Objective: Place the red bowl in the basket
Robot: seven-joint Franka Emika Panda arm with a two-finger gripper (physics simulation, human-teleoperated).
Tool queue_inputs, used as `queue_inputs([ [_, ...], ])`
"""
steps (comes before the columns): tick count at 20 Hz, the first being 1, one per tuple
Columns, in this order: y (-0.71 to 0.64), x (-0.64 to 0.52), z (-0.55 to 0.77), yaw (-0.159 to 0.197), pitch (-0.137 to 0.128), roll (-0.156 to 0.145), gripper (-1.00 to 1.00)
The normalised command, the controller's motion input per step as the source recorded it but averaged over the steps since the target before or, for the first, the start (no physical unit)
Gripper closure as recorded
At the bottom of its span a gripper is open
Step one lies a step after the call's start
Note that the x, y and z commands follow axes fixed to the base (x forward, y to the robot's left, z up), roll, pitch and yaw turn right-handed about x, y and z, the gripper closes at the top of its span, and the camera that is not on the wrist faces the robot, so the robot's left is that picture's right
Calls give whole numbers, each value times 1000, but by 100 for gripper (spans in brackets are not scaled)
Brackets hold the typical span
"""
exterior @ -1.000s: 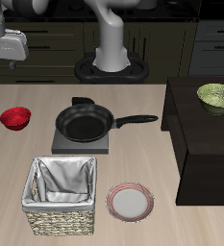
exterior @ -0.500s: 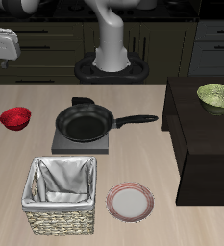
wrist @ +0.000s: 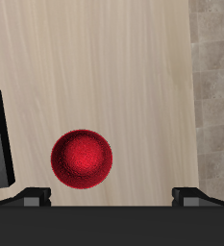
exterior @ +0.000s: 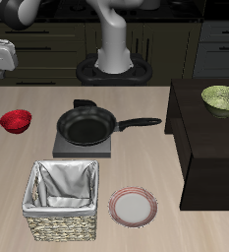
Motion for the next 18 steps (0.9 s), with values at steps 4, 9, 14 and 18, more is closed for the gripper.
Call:
queue_inputs([
  [4, -88, 177, -364, -5, 57, -9, -100],
  [9, -39, 60, -328, -20, 47, -6, -100],
  [14, 5, -66, -370, 27, 40, -4, -100],
  [18, -115, -115, -376, -6, 47, -35, -100],
])
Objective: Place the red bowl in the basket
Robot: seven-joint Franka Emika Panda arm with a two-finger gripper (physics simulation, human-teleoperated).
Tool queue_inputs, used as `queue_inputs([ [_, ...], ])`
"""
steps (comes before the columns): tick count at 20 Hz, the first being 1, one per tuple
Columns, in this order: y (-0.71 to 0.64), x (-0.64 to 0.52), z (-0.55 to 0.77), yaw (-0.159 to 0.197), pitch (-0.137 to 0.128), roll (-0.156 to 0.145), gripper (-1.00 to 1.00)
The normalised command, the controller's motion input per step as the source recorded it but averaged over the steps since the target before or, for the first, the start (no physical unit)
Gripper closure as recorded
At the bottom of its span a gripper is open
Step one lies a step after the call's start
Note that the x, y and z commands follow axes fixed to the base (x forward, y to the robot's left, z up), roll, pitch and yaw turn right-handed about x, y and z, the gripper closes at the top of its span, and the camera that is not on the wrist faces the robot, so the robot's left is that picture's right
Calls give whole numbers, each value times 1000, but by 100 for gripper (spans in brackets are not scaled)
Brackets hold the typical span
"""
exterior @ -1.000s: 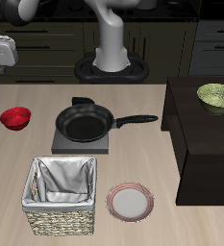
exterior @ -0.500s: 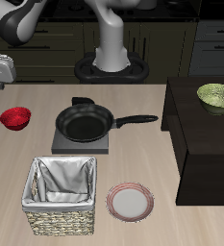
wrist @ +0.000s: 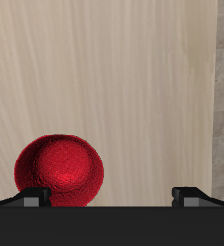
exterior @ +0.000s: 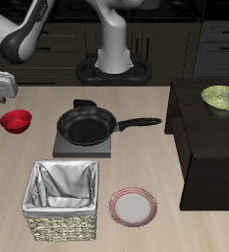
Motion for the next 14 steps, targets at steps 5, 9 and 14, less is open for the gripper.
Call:
queue_inputs([
  [5, 99, -245, -171, 28, -22, 16, -100],
  [9, 177, -220, -215, -9, 20, 38, -100],
  [14, 42, -46, -269, -10, 45, 20, -100],
])
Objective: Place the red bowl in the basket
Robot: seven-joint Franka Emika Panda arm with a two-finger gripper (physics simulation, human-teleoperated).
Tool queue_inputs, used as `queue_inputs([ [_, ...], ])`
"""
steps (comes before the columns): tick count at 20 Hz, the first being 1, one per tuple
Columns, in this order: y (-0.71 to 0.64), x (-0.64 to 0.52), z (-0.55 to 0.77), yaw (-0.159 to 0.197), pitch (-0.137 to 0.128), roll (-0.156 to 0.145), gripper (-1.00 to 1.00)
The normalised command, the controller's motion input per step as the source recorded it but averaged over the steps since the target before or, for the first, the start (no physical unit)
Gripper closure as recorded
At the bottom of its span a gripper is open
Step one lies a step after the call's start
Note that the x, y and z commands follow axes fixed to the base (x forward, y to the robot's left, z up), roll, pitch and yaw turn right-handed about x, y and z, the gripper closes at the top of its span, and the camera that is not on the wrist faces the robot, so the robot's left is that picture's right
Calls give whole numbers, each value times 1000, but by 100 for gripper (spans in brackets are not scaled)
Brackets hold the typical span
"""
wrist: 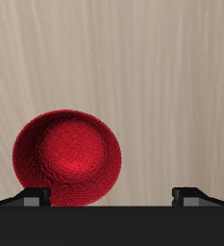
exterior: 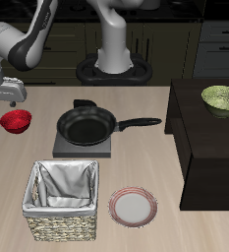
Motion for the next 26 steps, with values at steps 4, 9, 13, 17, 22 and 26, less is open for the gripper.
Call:
queue_inputs([
  [4, -16, 33, -190, -13, 2, -9, -100],
  [9, 8, -51, -186, -12, 11, 1, -100],
  [13, 113, -150, -181, -4, 8, 11, -100],
  [17, 74, -133, -104, 14, -10, 23, -100],
  [22, 30, -131, -134, 2, 10, -5, -100],
  [26, -60, -39, -229, 21, 42, -28, -100],
])
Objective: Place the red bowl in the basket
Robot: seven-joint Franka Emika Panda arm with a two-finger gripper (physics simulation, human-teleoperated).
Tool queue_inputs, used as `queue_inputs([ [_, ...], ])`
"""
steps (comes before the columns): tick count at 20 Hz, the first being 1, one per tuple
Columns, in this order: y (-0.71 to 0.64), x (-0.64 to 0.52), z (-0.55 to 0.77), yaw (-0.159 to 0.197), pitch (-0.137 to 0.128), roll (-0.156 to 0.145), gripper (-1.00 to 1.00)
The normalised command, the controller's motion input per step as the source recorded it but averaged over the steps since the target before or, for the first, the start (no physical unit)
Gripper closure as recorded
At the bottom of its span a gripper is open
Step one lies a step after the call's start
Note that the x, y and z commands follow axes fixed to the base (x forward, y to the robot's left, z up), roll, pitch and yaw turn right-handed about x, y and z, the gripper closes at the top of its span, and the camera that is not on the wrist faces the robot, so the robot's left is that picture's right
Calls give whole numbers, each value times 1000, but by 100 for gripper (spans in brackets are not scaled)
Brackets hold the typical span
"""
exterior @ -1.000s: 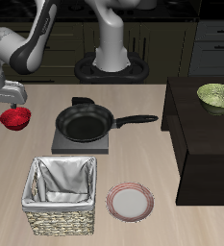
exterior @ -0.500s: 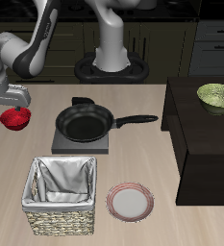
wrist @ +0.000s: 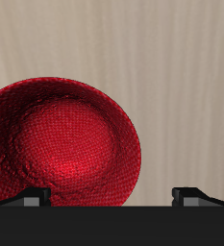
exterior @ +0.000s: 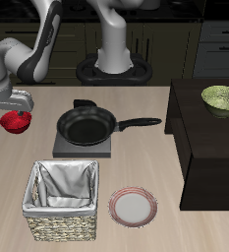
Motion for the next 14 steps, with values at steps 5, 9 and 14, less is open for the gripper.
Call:
queue_inputs([
  [5, -54, -10, -63, -4, 10, -11, -100],
  [9, -81, -21, -252, 4, 39, -22, -100],
  [14, -80, -10, -210, -39, 36, -14, 100],
])
